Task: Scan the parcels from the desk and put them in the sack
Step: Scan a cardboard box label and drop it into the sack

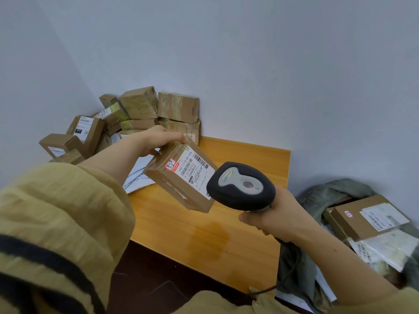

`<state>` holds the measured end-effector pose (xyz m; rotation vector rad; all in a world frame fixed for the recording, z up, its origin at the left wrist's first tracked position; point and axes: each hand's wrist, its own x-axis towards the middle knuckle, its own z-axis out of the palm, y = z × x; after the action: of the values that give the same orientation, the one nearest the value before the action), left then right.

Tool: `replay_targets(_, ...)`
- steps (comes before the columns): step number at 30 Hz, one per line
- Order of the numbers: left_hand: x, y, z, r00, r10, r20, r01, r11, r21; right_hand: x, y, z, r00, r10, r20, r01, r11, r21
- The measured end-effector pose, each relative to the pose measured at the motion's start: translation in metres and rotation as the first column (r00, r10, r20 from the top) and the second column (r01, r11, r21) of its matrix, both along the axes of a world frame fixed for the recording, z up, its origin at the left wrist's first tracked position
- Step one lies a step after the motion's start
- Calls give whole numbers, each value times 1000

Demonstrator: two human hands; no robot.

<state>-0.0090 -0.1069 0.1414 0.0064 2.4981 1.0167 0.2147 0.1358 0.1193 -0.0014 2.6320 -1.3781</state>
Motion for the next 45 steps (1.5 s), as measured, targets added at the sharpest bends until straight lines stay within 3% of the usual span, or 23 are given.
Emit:
replay_targets(3, -1, 1, -1, 1000, 6, 0, -6, 1000, 7, -1, 2, -3, 1000, -18, 24, 19, 999, -49)
replay_targets(7, 1, 13, -5, 999, 38, 28, -41, 996, 84, -3, 13, -12, 989, -113, 99, 134, 960, -244)
replay_targets(10, 10, 40, -14, 993, 60, 106, -78, 982, 173, 2, 36, -26, 944, -272, 186, 327, 851, -412)
replay_targets(16, 53, 143, -53, 958, -15, 288, -69, 958, 279, 41, 114, -63, 822, -490, 292, 565, 631, -532)
replay_targets(25, 114, 298, -113, 908, -229, 351, 177, 969, 173, 96, 230, -128, 491, -663, 565, 843, 196, -501)
replay_targets(32, 143, 400, -165, 821, -473, 319, 473, 877, 84, 141, 296, -185, 120, -698, 706, 934, -161, -318)
replay_targets(35, 154, 436, -187, 795, -550, 257, 567, 824, 10, 163, 329, -210, -21, -704, 710, 937, -262, -232)
replay_targets(39, 176, 474, -216, 761, -632, 149, 645, 762, -62, 180, 376, -260, -89, -691, 717, 956, -261, -133)
replay_targets(41, 185, 490, -231, 736, -673, 69, 676, 728, -116, 177, 396, -289, -54, -684, 727, 981, -174, -91)
replay_targets(45, 199, 501, -258, 756, -653, -40, 634, 747, -199, 161, 422, -349, 99, -610, 786, 994, 24, -107)
